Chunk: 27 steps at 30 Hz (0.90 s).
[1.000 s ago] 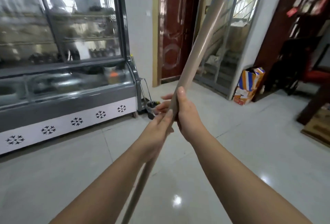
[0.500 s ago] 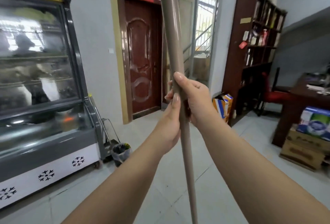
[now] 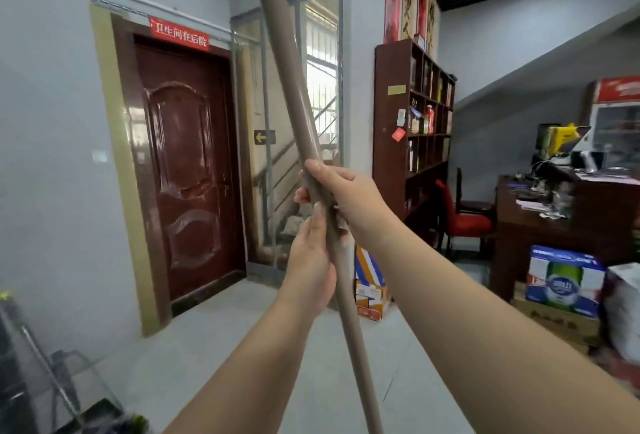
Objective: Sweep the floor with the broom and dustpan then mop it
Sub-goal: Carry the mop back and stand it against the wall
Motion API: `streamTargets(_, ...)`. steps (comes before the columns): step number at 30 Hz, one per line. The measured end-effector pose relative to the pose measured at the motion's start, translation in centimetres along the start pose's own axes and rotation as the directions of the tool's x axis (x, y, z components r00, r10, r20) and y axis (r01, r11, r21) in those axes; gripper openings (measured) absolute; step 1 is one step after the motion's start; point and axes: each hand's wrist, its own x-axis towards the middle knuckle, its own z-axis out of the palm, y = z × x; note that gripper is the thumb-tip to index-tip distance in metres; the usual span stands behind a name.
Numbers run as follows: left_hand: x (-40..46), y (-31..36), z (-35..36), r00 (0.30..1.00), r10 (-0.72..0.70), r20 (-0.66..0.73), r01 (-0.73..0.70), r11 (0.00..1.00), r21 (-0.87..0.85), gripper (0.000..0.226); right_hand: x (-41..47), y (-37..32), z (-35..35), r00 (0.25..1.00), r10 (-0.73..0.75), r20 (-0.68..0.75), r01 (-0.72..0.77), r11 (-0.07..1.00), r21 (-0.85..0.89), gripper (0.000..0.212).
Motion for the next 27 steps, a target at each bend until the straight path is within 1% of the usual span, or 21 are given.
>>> streamTargets(3, 5.4, -2.9, -1.5, 0.997, -0.011, -0.075, 0.019, 0.994, 0.111, 0.027, 4.8, 3.1, -2.6, 0.999, 0.006, 0.037, -0.004, 1.000, -0.031, 0.020)
streamTargets(6, 9.6, -5.3, -3.6, 0.979, 0.001, -0.203, 0.048, 0.971, 0.234, 0.028, 9.1, 6.3, -4.0, 0.996, -0.001, 0.091, -0.001, 1.000, 0.023, 0.022)
streamTargets(9, 13.5, -6.6, -6.1, 0.957, 0.046, -0.287, 0.065, 0.930, 0.363, 0.026, 13.9, 9.5, -4.8, 0.987, -0.014, 0.162, 0.005, 0.998, 0.059, 0.022)
streamTargets(12, 17.0, -7.3, -9.3, 0.914, 0.109, -0.391, 0.103, 0.869, 0.484, 0.024, 18.6, 12.6, -4.5, 0.970, -0.012, 0.244, 0.004, 0.999, 0.033, 0.018)
streamTargets(15, 20.6, -7.3, -12.7, 0.862, 0.192, -0.468, 0.141, 0.797, 0.587, 0.028, 23.7, 15.5, -3.1, 0.948, -0.030, 0.316, 0.007, 0.997, 0.074, 0.015)
streamTargets(17, 23.2, -7.2, -15.1, 0.835, 0.237, -0.496, 0.156, 0.763, 0.628, 0.032, 27.0, 17.6, -1.9, 0.933, -0.055, 0.355, 0.012, 0.992, 0.124, 0.018)
streamTargets(20, 27.4, -7.0, -18.8, 0.797, 0.301, -0.524, 0.152, 0.739, 0.656, 0.033, 32.1, 20.4, 0.2, 0.913, -0.051, 0.404, -0.047, 0.972, 0.230, 0.015)
streamTargets(22, 30.2, -6.9, -21.5, 0.806, 0.288, -0.517, 0.167, 0.727, 0.666, 0.032, 35.9, 22.4, 1.4, 0.901, -0.055, 0.430, -0.071, 0.960, 0.271, 0.010)
streamTargets(24, 32.8, -6.9, -24.3, 0.809, 0.285, -0.514, 0.185, 0.707, 0.683, 0.030, 39.5, 24.1, 2.4, 0.892, -0.039, 0.450, -0.092, 0.960, 0.264, 0.013)
streamTargets(27, 37.2, -6.8, -28.3, 0.851, 0.309, -0.425, 0.153, 0.628, 0.763, 0.024, 45.2, 26.0, 3.8, 0.889, -0.022, 0.457, -0.112, 0.958, 0.263, 0.013)
